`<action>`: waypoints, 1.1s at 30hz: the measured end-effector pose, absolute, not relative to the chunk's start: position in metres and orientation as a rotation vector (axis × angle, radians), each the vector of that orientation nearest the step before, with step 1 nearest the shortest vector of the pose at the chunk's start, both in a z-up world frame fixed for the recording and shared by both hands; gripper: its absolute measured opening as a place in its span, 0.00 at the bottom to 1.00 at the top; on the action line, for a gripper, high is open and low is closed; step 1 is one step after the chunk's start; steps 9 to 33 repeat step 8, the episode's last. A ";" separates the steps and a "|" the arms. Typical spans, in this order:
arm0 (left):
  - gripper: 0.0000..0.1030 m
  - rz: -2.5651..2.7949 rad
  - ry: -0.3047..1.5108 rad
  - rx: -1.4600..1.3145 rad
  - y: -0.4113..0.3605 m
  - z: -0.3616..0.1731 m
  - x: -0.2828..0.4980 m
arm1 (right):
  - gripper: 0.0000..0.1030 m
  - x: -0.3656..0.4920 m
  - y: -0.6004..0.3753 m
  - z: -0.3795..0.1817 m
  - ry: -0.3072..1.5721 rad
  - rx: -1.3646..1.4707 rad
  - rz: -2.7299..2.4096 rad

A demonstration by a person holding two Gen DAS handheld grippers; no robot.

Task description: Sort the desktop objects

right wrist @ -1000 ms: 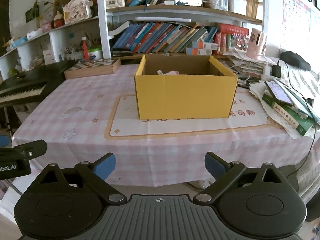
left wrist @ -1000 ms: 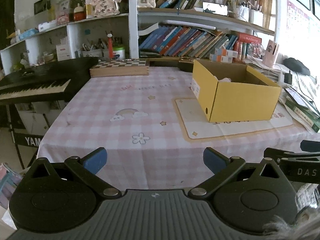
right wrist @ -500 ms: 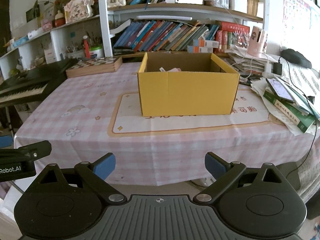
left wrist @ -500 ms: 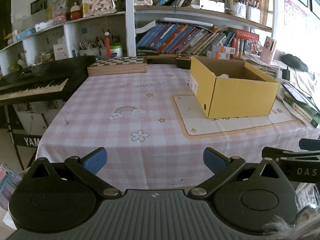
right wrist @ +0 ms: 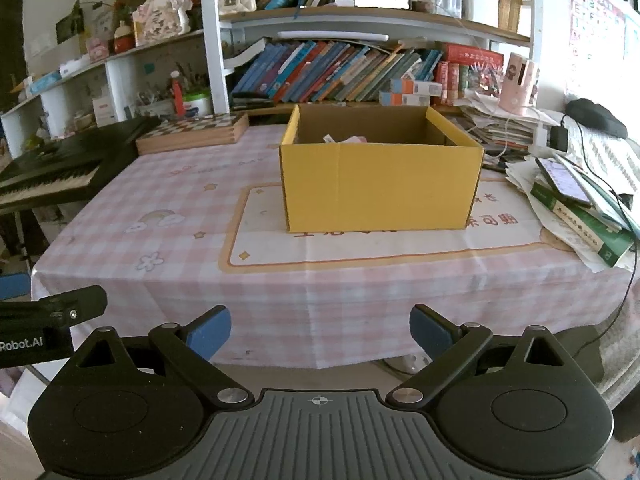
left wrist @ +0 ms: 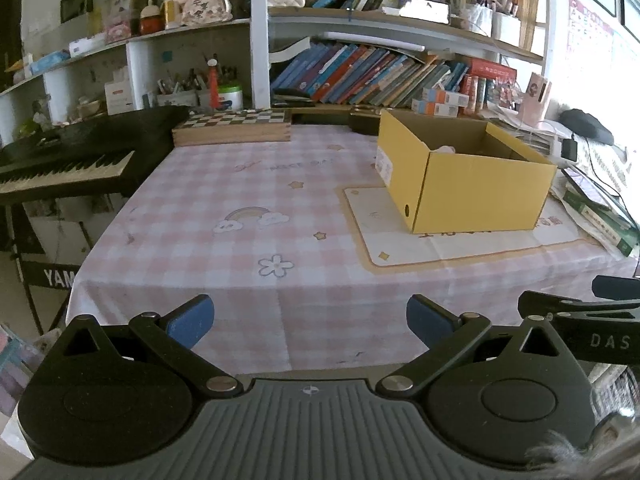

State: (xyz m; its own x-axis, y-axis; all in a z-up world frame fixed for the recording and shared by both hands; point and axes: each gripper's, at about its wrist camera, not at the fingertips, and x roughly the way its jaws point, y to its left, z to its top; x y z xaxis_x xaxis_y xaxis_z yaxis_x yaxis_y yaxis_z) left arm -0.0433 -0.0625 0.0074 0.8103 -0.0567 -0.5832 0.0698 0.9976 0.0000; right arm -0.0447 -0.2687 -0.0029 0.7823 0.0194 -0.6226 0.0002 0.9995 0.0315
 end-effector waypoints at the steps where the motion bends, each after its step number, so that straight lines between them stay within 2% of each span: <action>1: 1.00 -0.067 0.622 0.020 -0.062 0.007 -0.044 | 0.95 -0.045 -0.268 -0.003 0.673 0.030 0.013; 33: 1.00 -0.055 0.632 0.008 -0.060 0.008 -0.042 | 0.95 -0.043 -0.269 -0.002 0.677 0.032 0.015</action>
